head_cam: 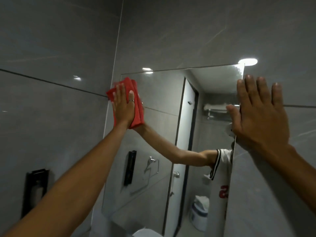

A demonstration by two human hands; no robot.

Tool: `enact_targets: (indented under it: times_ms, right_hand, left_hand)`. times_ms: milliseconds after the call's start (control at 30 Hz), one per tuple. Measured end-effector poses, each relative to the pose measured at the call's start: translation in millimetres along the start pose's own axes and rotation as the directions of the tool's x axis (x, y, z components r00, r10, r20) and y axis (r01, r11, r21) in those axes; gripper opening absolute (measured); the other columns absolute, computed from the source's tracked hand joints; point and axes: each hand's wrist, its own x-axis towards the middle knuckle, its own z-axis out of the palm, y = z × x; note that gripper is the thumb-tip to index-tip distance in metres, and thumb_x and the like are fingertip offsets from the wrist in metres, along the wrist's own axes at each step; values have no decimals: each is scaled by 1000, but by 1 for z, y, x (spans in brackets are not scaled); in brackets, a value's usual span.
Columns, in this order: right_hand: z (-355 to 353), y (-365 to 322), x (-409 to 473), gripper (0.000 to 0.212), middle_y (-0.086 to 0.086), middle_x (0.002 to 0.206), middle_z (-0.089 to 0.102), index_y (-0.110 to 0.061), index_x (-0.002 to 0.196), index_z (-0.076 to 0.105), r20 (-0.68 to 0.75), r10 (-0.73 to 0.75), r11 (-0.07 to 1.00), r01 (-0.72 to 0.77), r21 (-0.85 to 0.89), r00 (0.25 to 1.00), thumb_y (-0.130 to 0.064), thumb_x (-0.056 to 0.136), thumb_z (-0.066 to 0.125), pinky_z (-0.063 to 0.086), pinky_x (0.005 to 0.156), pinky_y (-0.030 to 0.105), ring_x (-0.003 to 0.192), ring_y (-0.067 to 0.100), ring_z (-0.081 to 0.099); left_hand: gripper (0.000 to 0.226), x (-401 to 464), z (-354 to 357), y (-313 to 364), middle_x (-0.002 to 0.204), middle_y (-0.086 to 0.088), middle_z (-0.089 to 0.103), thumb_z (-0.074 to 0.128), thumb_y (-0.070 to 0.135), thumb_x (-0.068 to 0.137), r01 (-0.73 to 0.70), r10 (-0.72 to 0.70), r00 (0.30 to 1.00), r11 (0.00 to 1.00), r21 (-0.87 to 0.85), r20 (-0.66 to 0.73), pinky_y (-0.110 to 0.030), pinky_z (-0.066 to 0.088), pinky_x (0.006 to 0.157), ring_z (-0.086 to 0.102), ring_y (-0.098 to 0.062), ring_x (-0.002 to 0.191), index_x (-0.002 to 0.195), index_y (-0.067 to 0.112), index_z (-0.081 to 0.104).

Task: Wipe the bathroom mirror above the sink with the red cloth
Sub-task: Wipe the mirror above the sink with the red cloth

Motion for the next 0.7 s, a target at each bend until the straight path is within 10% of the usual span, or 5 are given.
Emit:
enact_targets:
  times_ms: [100,267,533,700]
  right_hand:
    - [-3,-6,-9,81,14,175,0,-10,167,5,57,-6,1000,5,13,998,-58,103,15,3,131,54,163,31,-1]
    - [-3,-10,-64,83,17,175,4,-5,165,10,109,-83,997,81,17,991,-58,102,15,8,131,55,163,31,2]
    - [7,13,-155,83,17,175,7,-4,165,15,138,-185,978,196,-69,973,-59,103,20,1,132,51,163,32,4]
    - [11,9,-167,84,18,174,11,-4,165,14,107,-187,979,195,-67,976,-62,104,18,4,131,52,162,35,11]
  left_hand:
    - [66,-48,5,-14,176,-3,0,21,50,110,137,-136,990,990,14,-41,-54,3,132,-2,-24,162,167,21,3]
    - [67,-136,-7,-74,176,-2,-4,24,45,107,-274,255,947,959,73,195,-48,-8,130,-5,-21,162,166,22,1]
    - [67,-240,0,-161,174,-13,9,36,36,108,231,-231,973,973,3,-10,-47,9,130,6,-33,161,164,6,14]
    - [61,-318,9,-199,173,-19,10,36,26,112,506,-506,860,862,-18,-60,-51,16,130,11,-39,160,164,3,12]
